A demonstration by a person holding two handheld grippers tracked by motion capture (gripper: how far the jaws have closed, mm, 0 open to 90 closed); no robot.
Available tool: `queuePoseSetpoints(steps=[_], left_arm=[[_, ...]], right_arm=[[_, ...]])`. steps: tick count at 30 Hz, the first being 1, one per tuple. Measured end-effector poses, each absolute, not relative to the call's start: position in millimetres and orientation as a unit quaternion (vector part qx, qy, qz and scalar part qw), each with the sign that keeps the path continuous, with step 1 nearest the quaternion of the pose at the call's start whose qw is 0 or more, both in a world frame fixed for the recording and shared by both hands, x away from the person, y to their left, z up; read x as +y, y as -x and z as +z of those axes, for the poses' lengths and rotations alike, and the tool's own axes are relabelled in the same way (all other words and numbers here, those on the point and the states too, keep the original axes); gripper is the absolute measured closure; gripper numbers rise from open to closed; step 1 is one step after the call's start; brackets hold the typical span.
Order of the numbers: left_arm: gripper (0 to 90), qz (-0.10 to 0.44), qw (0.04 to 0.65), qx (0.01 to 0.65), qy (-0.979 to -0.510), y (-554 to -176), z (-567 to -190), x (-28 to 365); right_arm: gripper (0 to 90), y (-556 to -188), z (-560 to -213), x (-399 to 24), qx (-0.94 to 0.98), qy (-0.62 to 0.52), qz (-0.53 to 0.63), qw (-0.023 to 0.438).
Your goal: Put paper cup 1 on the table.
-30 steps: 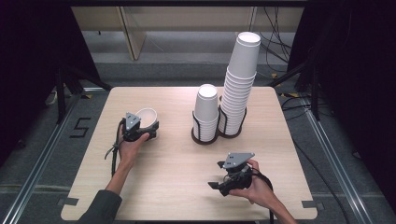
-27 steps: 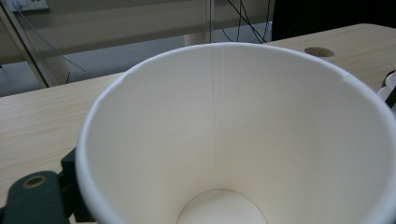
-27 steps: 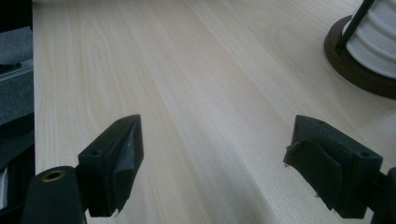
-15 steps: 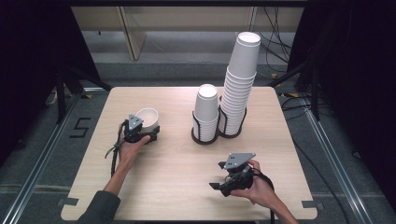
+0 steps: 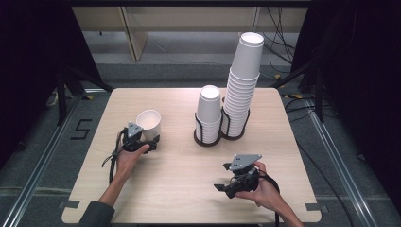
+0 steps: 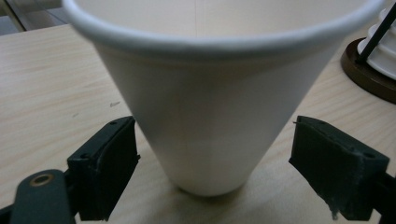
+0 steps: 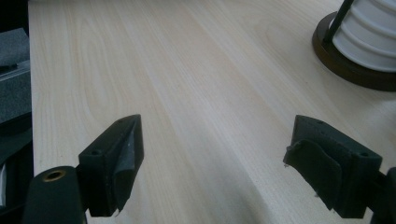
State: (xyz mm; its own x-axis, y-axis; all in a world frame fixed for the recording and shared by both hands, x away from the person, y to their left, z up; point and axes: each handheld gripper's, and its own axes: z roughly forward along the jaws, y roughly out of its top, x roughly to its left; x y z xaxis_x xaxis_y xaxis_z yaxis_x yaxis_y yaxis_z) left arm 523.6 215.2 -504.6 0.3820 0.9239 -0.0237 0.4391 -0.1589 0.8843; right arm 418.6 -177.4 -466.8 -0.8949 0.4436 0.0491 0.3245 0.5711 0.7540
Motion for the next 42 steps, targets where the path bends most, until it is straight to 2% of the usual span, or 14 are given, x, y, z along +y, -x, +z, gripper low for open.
queuePoseSetpoints(steps=[8, 11, 18, 22, 27, 31, 37, 42], left_arm=[[14.0, 0.268, 0.444, 0.484, -0.705, -500.2, -496.3, 219.4], [14.0, 0.279, 0.457, 0.479, -0.695, -485.2, -490.1, 218.3], [14.1, 0.260, 0.481, 0.461, -0.698, -450.8, -481.0, 209.3], [14.1, 0.269, 0.494, 0.448, -0.695, -430.3, -475.2, 204.0], [14.0, 0.271, 0.508, 0.443, -0.687, -409.8, -475.8, 197.1], [14.0, 0.271, 0.497, 0.432, -0.702, -396.9, -482.7, 191.8], [14.1, 0.234, 0.518, 0.424, -0.704, -381.9, -489.8, 183.1], [14.0, 0.234, 0.508, 0.385, -0.734, -373.7, -494.4, 170.2]], right_arm=[[18.8, -419.7, -464.7, -181.1, 0.879, -0.228, 0.412, 0.076], [18.8, -420.2, -463.3, -182.8, 0.872, -0.237, 0.421, 0.077], [18.8, -423.0, -461.6, -188.5, 0.866, -0.250, 0.424, 0.089], [18.6, -423.4, -461.3, -190.6, 0.863, -0.253, 0.426, 0.096], [18.6, -422.3, -460.7, -191.9, 0.859, -0.270, 0.425, 0.089], [18.6, -423.1, -460.1, -194.0, 0.856, -0.269, 0.430, 0.098], [18.6, -425.4, -459.8, -197.6, 0.852, -0.276, 0.434, 0.100], [18.5, -427.3, -458.7, -201.9, 0.845, -0.291, 0.437, 0.103]])
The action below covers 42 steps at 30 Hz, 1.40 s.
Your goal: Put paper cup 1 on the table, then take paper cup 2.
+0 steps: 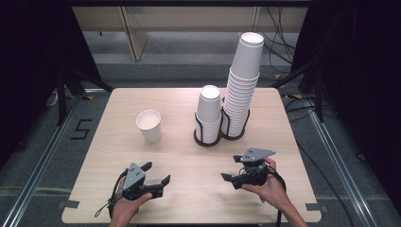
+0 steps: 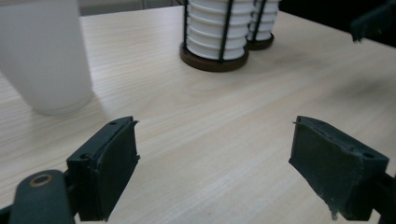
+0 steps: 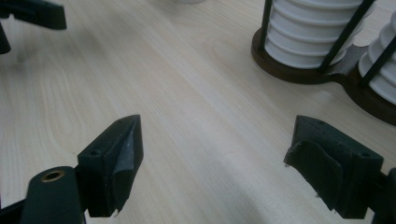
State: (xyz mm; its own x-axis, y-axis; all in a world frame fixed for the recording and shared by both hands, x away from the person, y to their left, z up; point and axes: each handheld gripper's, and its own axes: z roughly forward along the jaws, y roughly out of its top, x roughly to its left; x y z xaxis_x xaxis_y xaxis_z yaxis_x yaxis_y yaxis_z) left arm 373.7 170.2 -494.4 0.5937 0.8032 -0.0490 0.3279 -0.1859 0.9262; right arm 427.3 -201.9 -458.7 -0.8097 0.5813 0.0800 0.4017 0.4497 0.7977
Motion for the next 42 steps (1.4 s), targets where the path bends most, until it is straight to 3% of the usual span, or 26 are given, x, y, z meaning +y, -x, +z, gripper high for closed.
queuePoseSetpoints(steps=[8, 11, 15, 25, 34, 42], left_arm=[[14.0, 0.227, 0.507, 0.356, -0.751, -370.3, -497.0, 158.0], [14.0, 0.226, 0.508, 0.356, -0.751, -370.0, -497.0, 158.8], [14.0, 0.222, 0.515, 0.353, -0.749, -371.3, -496.2, 159.1], [14.1, 0.219, 0.518, 0.355, -0.747, -373.4, -497.3, 161.2], [14.1, 0.216, 0.520, 0.357, -0.745, -375.7, -498.1, 161.0], [14.1, 0.214, 0.518, 0.355, -0.748, -375.0, -497.2, 160.5]], right_arm=[[17.8, -427.2, -456.7, -204.9, 0.834, -0.319, 0.439, 0.100], [17.2, -431.3, -451.0, -209.7, 0.829, -0.311, 0.447, 0.128], [17.4, -432.6, -437.6, -216.9, 0.816, -0.330, 0.457, 0.128], [17.2, -445.5, -404.2, -240.7, 0.779, -0.355, 0.485, 0.179], [16.5, -462.2, -352.8, -248.3, 0.761, -0.352, 0.498, 0.224], [16.0, -482.7, -312.6, -245.3, 0.743, -0.362, 0.522, 0.213]])
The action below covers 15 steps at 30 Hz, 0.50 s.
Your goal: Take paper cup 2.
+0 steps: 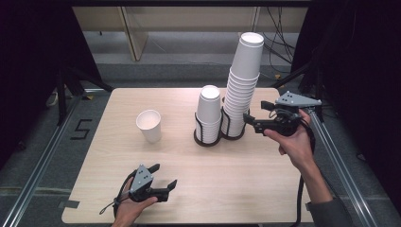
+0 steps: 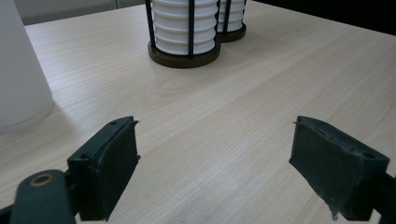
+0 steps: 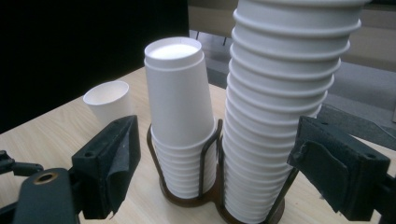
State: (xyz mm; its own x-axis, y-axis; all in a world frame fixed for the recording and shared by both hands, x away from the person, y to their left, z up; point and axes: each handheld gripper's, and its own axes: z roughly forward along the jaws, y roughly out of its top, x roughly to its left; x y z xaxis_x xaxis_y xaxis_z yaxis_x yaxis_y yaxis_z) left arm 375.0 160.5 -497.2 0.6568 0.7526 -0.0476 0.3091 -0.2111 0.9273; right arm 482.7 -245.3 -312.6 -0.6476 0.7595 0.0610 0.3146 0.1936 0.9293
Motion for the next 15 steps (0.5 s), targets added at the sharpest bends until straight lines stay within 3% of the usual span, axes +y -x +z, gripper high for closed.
queuePoseSetpoints(steps=[7, 15], left_arm=[[14.1, 0.212, 0.520, 0.353, -0.748, -376.5, -498.6, 161.2], [14.1, 0.209, 0.519, 0.352, -0.751, -377.6, -500.2, 159.6]], right_arm=[[16.0, -498.2, -289.6, -241.5, 0.741, -0.364, 0.504, 0.253], [15.6, -519.3, -262.8, -246.9, 0.720, -0.390, 0.513, 0.257]])
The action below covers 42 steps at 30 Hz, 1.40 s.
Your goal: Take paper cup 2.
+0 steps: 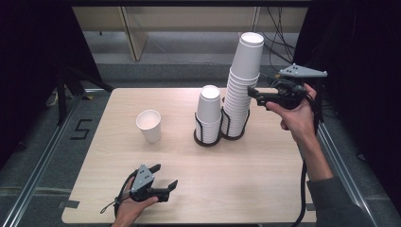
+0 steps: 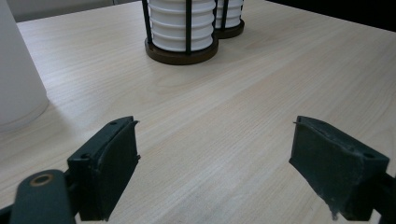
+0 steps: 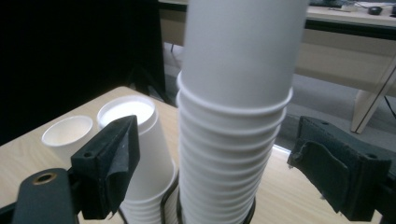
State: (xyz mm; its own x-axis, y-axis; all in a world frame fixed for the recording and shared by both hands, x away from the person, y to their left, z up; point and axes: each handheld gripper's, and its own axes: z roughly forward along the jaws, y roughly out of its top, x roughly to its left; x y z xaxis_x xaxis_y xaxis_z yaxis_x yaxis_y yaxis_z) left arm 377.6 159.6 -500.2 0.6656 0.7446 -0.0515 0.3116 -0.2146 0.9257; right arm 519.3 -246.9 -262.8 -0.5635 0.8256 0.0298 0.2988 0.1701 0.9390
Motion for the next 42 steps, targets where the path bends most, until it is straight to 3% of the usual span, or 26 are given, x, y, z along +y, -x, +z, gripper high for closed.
queuePoseSetpoints(steps=[12, 24, 42], left_arm=[[14.1, 0.203, 0.518, 0.347, -0.755, -377.8, -501.8, 157.2], [14.1, 0.202, 0.511, 0.341, -0.763, -377.6, -504.3, 153.9], [14.1, 0.201, 0.506, 0.337, -0.768, -377.8, -504.4, 151.8]], right_arm=[[15.6, -552.1, -237.9, -235.3, 0.706, -0.395, 0.527, 0.260], [13.8, -588.7, -240.9, -216.6, 0.703, -0.409, 0.524, 0.252], [16.8, -593.8, -229.0, -210.4, 0.684, -0.414, 0.537, 0.269]])
